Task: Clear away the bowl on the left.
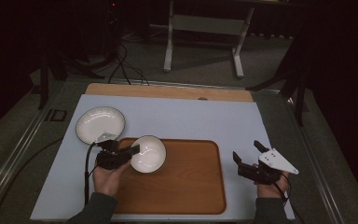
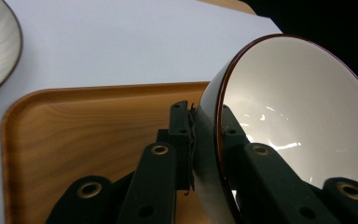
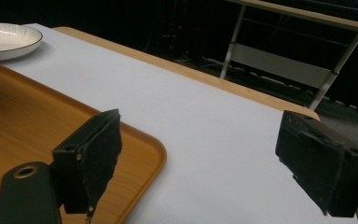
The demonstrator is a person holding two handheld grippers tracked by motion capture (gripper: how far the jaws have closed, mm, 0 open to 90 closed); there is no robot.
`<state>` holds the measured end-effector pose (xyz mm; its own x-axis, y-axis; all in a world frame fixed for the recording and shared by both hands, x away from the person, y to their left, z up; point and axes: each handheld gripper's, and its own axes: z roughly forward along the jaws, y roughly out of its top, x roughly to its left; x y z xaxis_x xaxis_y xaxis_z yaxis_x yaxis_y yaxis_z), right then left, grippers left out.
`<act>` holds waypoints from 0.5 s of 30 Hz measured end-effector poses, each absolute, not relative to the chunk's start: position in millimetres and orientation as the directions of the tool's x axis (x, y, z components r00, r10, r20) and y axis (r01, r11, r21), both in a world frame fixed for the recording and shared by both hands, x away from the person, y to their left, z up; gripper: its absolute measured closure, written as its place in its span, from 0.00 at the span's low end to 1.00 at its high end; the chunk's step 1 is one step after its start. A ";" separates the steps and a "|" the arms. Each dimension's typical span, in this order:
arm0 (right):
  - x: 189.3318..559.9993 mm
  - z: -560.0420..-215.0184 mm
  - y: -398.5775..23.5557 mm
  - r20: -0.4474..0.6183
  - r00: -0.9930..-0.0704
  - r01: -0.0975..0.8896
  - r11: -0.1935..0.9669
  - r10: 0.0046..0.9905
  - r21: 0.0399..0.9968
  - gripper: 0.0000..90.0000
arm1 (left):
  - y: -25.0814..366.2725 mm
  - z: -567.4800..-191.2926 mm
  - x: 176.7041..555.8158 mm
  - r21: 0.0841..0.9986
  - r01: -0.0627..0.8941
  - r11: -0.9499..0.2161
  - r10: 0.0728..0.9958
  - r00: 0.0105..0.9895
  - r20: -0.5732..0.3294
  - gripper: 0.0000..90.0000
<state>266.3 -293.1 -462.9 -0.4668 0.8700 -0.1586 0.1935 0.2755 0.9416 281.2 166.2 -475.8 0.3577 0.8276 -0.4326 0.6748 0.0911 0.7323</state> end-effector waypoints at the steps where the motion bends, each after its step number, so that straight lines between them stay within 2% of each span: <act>1: 266.3 -462.9 -293.1 -0.159 -0.467 0.194 0.275 0.870 0.942 0.16 | 164.8 -476.3 281.6 0.733 0.675 0.085 0.828 0.361 -0.429 0.91; 15: 266.4 -463.2 -292.8 -0.159 -0.467 0.195 0.277 0.870 0.941 0.16 | 146.4 -482.5 287.0 0.729 0.685 0.018 0.838 0.387 -0.384 0.91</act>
